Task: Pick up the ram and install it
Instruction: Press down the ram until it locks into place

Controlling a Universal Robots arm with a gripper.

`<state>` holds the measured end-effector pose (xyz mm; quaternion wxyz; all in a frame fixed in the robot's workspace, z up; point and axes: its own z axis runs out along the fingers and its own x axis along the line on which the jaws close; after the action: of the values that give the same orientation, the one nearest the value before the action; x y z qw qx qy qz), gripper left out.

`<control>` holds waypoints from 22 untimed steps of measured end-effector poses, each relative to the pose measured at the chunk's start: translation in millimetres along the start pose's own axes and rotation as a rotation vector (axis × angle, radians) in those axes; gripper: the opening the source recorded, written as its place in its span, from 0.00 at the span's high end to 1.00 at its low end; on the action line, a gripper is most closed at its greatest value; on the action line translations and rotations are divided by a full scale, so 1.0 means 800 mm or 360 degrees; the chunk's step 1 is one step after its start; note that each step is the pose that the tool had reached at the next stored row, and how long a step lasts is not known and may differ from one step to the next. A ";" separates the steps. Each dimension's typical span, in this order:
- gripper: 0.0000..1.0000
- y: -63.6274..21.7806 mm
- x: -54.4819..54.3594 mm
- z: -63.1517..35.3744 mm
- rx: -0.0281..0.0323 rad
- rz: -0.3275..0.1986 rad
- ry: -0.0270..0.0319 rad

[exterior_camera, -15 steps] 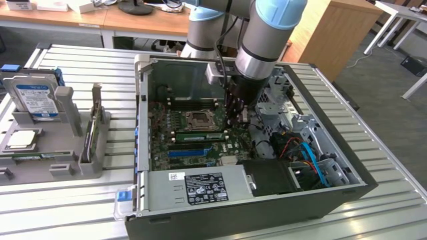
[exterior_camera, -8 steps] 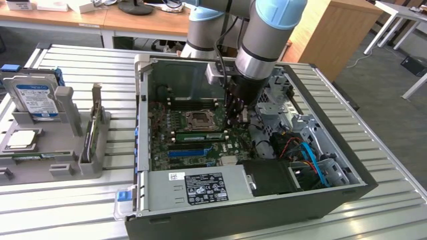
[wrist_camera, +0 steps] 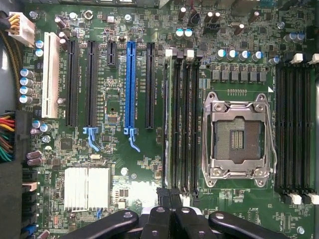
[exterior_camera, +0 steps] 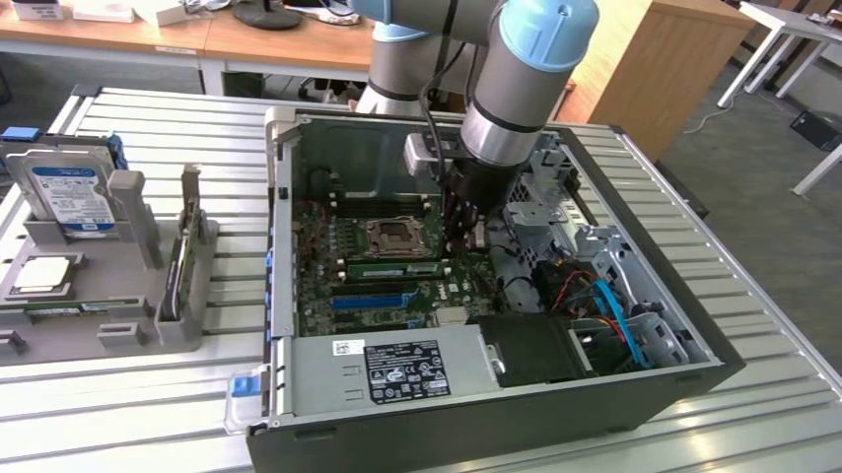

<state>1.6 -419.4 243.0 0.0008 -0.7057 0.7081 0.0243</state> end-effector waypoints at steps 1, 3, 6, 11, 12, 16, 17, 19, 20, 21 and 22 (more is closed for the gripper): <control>0.89 0.000 0.000 0.000 0.00000 0.0000 0.00002; 0.89 0.000 0.000 0.000 -0.00001 0.0000 0.00002; 0.89 0.000 -0.001 0.002 0.00002 0.0000 -0.00009; 0.89 0.000 -0.002 0.003 0.00001 0.0000 -0.00007; 0.89 0.000 -0.002 0.003 0.00001 0.0000 -0.00007; 0.89 0.000 -0.004 0.003 0.00001 0.0000 -0.00008; 0.89 0.000 -0.004 0.003 0.00000 0.0000 -0.00008; 0.89 0.000 -0.004 0.003 0.00001 0.0000 -0.00007; 0.89 0.000 -0.004 0.004 0.00001 0.0000 -0.00010; 0.89 0.000 -0.004 0.005 0.00001 0.0000 -0.00010; 0.89 0.000 -0.004 0.006 0.00000 0.0000 -0.00008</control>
<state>1.6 -416.3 238.3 0.0010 -0.7057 0.7080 0.0245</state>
